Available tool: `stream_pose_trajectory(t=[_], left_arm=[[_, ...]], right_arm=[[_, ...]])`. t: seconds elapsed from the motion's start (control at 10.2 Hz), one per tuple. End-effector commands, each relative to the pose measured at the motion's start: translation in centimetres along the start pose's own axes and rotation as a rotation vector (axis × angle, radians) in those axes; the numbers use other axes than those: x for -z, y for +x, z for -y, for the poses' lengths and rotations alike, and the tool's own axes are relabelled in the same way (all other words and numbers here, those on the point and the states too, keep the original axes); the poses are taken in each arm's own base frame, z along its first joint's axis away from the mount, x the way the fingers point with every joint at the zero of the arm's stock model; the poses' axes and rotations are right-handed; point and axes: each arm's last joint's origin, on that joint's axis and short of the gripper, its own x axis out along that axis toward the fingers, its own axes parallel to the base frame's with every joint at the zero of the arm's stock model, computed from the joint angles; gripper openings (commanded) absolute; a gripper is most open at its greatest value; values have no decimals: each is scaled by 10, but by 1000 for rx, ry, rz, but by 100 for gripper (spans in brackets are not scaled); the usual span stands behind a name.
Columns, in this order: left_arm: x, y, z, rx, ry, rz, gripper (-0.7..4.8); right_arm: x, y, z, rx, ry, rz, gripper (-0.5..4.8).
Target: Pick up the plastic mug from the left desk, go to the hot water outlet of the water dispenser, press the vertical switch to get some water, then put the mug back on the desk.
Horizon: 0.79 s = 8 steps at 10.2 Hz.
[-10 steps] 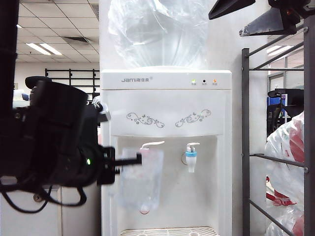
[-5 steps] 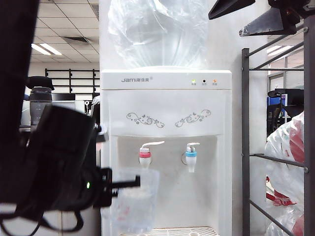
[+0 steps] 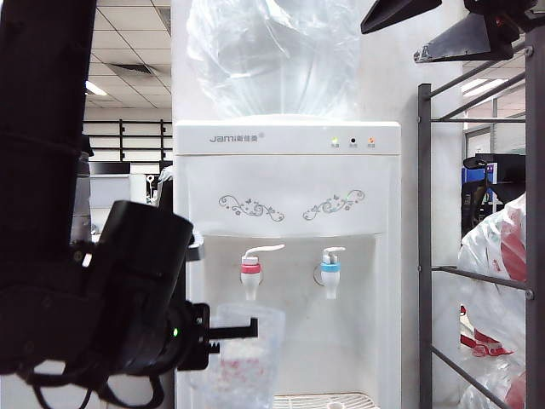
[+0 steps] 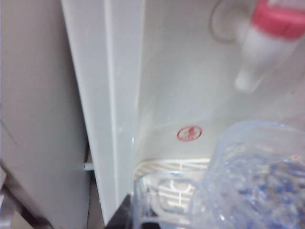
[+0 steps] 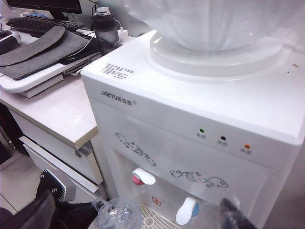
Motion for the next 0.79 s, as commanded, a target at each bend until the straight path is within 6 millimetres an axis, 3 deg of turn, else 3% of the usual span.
stream_pose_trajectory(t=[0.1,0.79], left_arm=[[-1,4,0,-2,-57,100,-6],[-6,4,0,35,-33,93,-6]], right_arm=[[-3,0,-1,-8,-8,16,479],[-3,0,-1,-8,-8,16,479]])
